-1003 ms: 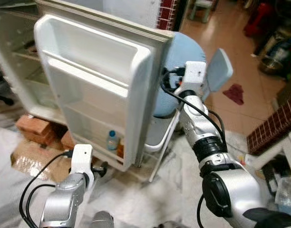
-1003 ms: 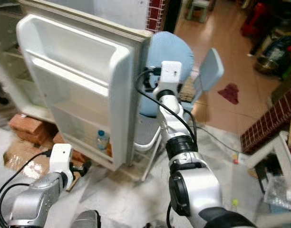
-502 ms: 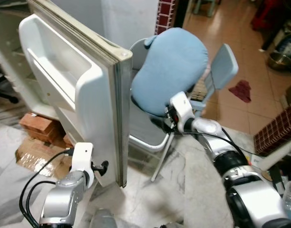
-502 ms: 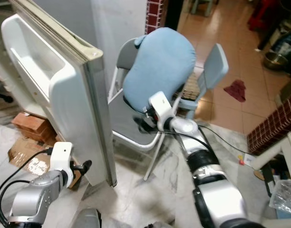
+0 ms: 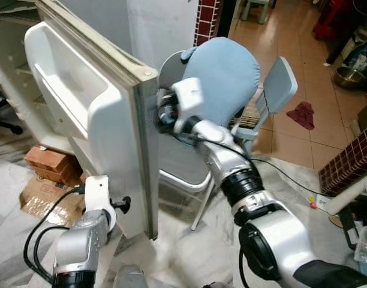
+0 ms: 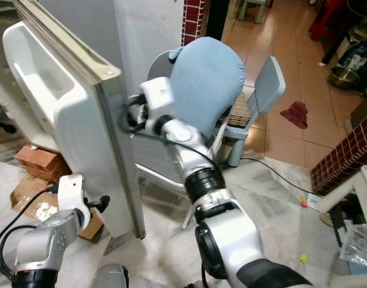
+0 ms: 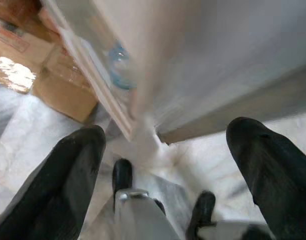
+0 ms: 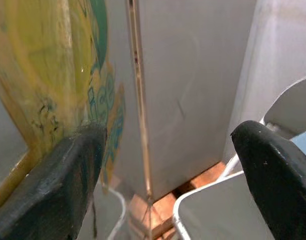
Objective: Restocking fridge
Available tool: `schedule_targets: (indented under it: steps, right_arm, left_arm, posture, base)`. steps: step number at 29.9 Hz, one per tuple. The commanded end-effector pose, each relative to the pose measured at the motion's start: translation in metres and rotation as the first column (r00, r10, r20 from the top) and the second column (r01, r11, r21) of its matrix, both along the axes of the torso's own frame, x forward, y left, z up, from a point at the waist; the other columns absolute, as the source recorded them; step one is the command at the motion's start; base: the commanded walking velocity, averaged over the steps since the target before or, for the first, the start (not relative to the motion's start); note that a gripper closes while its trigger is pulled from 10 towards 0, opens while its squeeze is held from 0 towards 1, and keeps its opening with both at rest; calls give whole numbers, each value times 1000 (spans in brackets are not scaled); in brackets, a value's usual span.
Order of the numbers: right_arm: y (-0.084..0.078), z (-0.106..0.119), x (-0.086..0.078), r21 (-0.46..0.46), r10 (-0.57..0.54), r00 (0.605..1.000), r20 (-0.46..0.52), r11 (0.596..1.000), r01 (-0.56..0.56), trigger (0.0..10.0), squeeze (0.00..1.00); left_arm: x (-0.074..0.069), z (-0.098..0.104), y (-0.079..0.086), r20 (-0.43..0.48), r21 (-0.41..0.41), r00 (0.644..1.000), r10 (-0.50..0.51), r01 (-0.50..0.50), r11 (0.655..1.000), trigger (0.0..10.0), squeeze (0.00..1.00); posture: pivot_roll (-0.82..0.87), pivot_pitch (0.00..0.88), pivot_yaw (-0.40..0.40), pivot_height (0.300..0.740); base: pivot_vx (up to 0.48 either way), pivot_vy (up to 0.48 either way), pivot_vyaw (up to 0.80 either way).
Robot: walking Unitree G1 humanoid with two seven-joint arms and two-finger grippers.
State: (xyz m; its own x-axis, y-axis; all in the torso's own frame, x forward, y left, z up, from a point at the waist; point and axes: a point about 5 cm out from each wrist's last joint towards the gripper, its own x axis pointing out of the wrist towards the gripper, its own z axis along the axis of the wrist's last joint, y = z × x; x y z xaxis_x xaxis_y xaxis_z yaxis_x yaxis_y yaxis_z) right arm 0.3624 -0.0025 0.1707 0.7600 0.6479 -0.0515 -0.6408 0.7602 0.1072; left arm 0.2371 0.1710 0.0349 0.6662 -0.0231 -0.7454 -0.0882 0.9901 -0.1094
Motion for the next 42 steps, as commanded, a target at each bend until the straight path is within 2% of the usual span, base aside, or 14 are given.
schedule_targets:
  steps: [1,4,6,9,12,15,17,19,20,22,25,27,34,42]
  right_arm:
    - [36,7,-14,60,89,996,-8,994,-88,10000,0]
    - [41,15,-14,56,94,995,31,994,-96,10000,0]
    - [42,17,-14,67,94,995,35,993,-96,10000,0]
    - [46,24,-15,62,89,994,63,994,-93,10000,0]
    - [49,21,-16,50,102,994,50,993,-104,10000,0]
    - [48,18,-15,43,89,996,29,995,-90,10000,0]
    - [46,16,-13,29,78,997,23,996,-79,10000,0]
    - [44,15,-12,26,72,997,19,997,-72,10000,0]
    - [44,15,-12,26,72,997,19,997,-72,10000,0]
    - [42,14,-11,18,65,998,14,998,-65,10000,0]
    - [42,10,-10,6,59,998,3,998,-59,10000,0]
    - [40,7,-9,-3,44,999,-13,999,-45,10000,0]
    - [32,-2,-6,-26,16,999,-34,1000,-17,10000,0]
    - [34,-3,-7,-28,21,999,-37,999,-22,10000,0]
  left_arm:
    - [1,3,-6,-5,-3,998,-59,59,998,10000,0]
    - [-3,6,10,31,93,998,-56,53,994,10000,0]
    - [-4,6,15,37,124,998,-48,43,991,10000,0]
    - [-14,0,37,32,316,995,-99,84,945,10000,0]
    - [-14,1,34,39,354,990,-136,113,928,10000,0]
    - [-11,4,27,53,445,971,-233,186,876,10000,0]
    - [-9,9,23,110,455,962,-248,173,873,10000,0]
    - [-9,15,25,185,451,957,-223,118,884,10000,0]
    - [-9,15,25,185,451,957,-223,118,884,10000,0]
    - [-9,24,30,271,450,945,-181,42,892,10000,0]
    - [-8,33,34,335,509,919,-210,11,860,10000,0]
    - [-8,37,27,353,574,883,-309,56,817,10000,0]
    - [-10,35,26,364,560,880,-305,55,827,10000,0]
    - [-9,34,26,372,564,873,-315,57,824,10000,0]
  posture:
    - [142,0,-74,740]
    - [173,0,-80,740]
    - [173,0,-80,740]
    - [200,0,-97,740]
    - [200,0,-101,740]
    - [195,0,-105,740]
    - [193,0,-106,740]
    - [195,0,-106,740]
    - [195,0,-106,740]
    - [203,0,-106,740]
    - [203,0,-104,740]
    - [202,0,-104,740]
    - [202,0,-103,740]
    - [203,0,-101,740]
  base:
    - [0,0,0]
    - [0,0,0]
    - [0,0,0]
    - [0,0,533]
    - [0,0,800]
    - [0,0,800]
    - [0,0,431]
    - [0,0,431]
    - [0,0,431]
    - [0,0,0]
    - [0,0,0]
    - [0,0,0]
    - [-119,0,0]
    - [-231,0,0]
